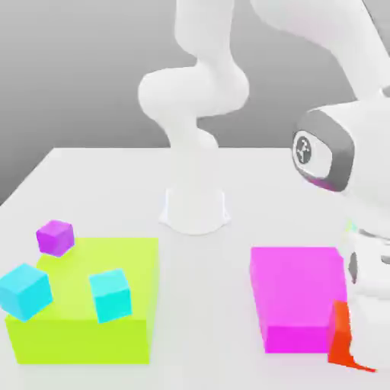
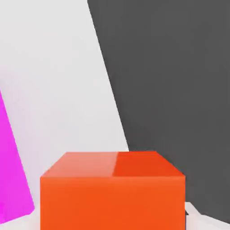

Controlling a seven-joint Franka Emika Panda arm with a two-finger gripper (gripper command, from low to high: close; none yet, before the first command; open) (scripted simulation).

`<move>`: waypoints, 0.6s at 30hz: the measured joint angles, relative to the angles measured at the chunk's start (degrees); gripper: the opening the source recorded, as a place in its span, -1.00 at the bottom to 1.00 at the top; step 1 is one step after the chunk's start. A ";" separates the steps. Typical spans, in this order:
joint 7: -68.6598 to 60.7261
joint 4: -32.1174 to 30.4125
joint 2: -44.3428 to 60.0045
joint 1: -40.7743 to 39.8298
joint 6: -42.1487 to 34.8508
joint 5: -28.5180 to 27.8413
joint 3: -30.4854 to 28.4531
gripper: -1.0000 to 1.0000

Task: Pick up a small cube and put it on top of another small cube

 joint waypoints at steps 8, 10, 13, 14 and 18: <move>6.33 -11.06 -15.97 -15.11 -4.96 -1.02 -7.67 -1.00; 7.90 -13.80 -19.74 -17.50 -6.10 -1.38 -9.43 -1.00; 8.17 -16.78 -19.17 -19.00 -2.75 -0.62 -11.01 -1.00; 7.84 -17.54 -17.74 -19.05 -0.60 -0.13 -11.22 -1.00; 7.27 -18.76 -15.04 -19.04 3.25 0.64 -11.52 1.00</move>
